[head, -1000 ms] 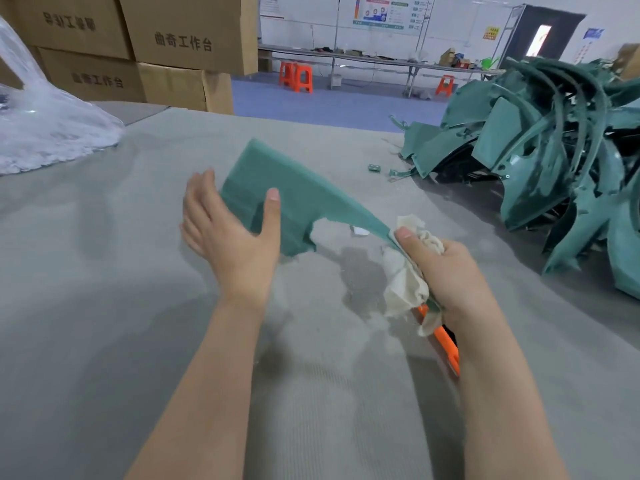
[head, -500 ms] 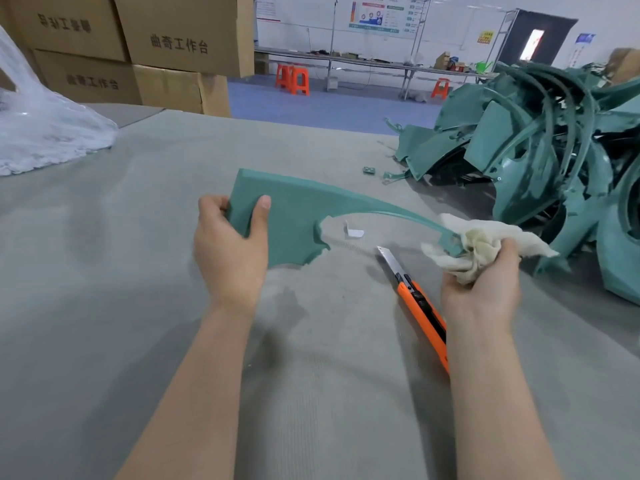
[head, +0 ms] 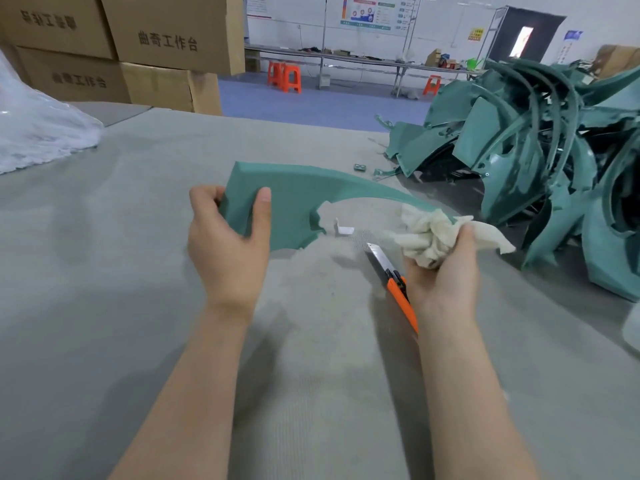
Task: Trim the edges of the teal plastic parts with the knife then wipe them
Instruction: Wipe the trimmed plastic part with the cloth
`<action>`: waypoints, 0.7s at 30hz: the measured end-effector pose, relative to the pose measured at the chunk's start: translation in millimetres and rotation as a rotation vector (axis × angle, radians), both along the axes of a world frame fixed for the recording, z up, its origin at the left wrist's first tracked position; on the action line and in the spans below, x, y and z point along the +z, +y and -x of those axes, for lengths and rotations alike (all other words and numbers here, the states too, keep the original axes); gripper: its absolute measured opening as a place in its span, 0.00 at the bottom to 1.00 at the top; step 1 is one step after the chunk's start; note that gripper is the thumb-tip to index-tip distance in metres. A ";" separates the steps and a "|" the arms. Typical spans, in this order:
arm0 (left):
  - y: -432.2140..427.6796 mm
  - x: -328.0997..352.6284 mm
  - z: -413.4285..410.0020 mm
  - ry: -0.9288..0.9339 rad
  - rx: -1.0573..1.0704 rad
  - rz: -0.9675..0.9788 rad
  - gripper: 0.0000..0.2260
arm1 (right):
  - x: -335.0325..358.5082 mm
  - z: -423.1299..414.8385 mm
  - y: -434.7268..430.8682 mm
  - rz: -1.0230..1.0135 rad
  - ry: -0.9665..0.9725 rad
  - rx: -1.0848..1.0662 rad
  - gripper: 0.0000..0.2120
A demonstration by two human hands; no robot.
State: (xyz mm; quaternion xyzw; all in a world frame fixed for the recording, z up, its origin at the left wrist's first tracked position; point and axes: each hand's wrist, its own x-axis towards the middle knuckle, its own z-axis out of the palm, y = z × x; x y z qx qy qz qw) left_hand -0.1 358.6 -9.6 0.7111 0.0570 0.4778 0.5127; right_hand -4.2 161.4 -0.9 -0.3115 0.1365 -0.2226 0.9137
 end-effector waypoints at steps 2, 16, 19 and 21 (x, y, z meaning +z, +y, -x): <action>-1.6 2.5 3.3 0.000 -0.014 -0.049 0.16 | -1.6 -1.6 -0.3 0.041 0.042 -0.012 0.11; 7.0 -5.5 -6.3 0.223 -0.043 -0.107 0.20 | -13.8 -7.8 -9.4 0.421 0.160 -0.228 0.07; 7.8 -5.0 -6.7 0.252 -0.041 -0.102 0.20 | -16.2 -9.7 -10.9 0.448 0.162 -0.252 0.07; 7.1 -4.8 -6.4 0.261 -0.043 -0.100 0.19 | -18.0 -12.3 -12.3 0.493 0.180 -0.313 0.08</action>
